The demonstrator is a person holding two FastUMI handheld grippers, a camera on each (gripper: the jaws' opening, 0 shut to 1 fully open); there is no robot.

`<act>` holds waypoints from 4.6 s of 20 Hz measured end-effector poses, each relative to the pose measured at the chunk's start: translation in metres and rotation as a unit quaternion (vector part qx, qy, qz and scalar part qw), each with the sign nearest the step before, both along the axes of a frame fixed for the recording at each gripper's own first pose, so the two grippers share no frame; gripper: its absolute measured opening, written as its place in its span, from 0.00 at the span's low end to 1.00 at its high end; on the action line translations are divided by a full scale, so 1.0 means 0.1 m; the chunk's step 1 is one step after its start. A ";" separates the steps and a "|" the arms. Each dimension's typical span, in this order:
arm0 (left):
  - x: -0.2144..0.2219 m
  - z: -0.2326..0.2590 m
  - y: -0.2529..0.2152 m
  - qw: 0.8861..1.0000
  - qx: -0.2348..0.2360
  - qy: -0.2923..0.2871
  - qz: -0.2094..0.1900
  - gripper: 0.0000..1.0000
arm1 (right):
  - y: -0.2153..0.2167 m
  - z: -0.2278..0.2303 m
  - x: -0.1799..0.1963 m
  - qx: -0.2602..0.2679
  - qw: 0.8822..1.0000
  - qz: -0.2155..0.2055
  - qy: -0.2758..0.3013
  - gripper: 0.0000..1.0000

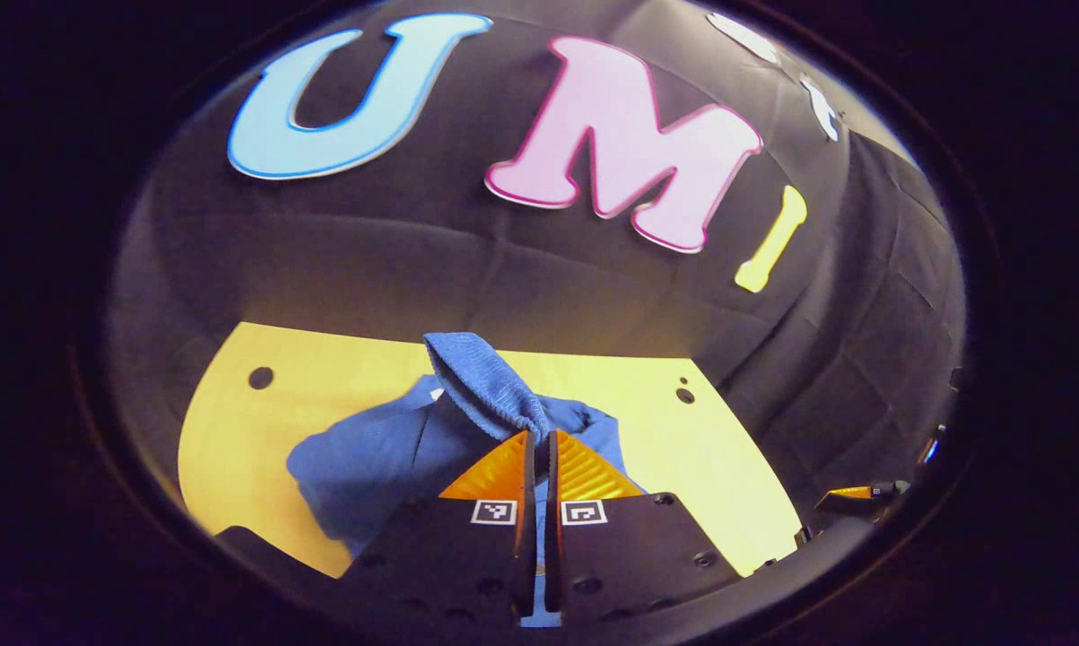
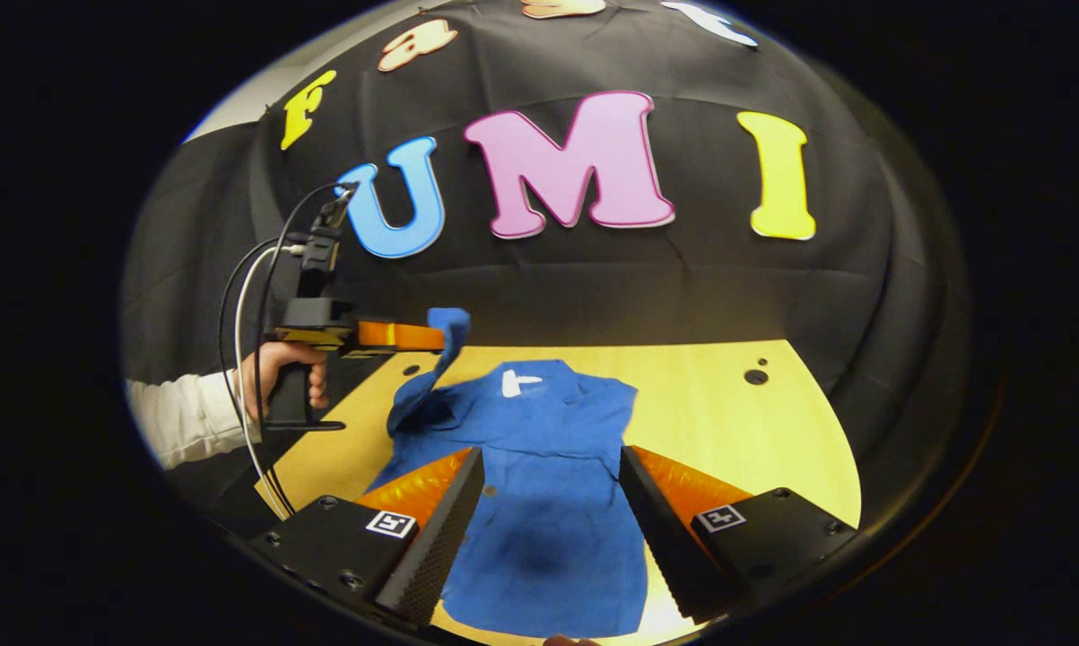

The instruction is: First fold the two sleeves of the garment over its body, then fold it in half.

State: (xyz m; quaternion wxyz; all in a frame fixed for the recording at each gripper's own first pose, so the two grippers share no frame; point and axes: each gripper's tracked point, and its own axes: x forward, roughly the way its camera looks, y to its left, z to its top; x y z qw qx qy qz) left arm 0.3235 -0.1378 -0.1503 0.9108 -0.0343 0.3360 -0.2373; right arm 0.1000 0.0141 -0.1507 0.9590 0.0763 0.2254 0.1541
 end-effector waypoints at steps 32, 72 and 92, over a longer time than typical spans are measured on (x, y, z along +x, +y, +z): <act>-2.73 -1.54 2.09 0.943 0.130 0.214 0.220 0.84 | -0.27 -1.73 -0.69 -0.063 0.978 -0.008 0.200 0.97; -2.91 -1.12 1.75 0.971 0.057 0.211 0.096 0.00 | -0.14 -1.37 -0.87 -0.103 0.962 -0.065 0.244 0.05; 0.30 0.14 2.38 0.979 0.015 0.043 0.200 0.00 | 0.28 -0.02 2.66 -0.132 0.987 -0.081 0.045 0.04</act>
